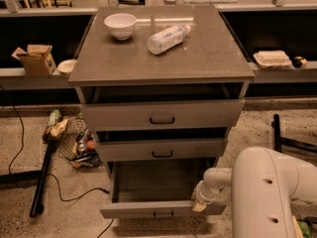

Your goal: Open bottom drawer

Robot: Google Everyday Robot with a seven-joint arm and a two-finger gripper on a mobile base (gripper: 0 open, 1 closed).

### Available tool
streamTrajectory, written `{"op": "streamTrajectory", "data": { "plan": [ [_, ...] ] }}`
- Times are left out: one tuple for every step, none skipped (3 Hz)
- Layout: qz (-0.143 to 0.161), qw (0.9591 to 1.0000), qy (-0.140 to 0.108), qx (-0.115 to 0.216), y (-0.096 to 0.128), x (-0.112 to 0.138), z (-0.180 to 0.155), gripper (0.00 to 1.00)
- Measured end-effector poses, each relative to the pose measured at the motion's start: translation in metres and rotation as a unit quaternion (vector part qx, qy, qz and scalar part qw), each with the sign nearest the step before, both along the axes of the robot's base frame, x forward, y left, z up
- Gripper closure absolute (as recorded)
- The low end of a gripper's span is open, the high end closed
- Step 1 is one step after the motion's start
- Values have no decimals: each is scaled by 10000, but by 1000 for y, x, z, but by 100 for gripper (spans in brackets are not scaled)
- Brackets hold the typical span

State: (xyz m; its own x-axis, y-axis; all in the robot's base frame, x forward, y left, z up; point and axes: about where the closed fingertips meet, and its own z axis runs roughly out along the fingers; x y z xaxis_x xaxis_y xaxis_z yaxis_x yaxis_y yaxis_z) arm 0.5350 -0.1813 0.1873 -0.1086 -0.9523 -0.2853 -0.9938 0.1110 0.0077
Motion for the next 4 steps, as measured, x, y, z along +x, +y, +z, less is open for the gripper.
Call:
{"op": "streamTrajectory", "data": {
  "plan": [
    [-43, 9999, -56, 91, -1, -16, 3, 82],
    [-42, 9999, -40, 100, -1, -20, 3, 59],
    [-42, 9999, -39, 100, -1, -20, 3, 36],
    [-42, 9999, -39, 100, -1, -20, 2, 13]
  ]
}}
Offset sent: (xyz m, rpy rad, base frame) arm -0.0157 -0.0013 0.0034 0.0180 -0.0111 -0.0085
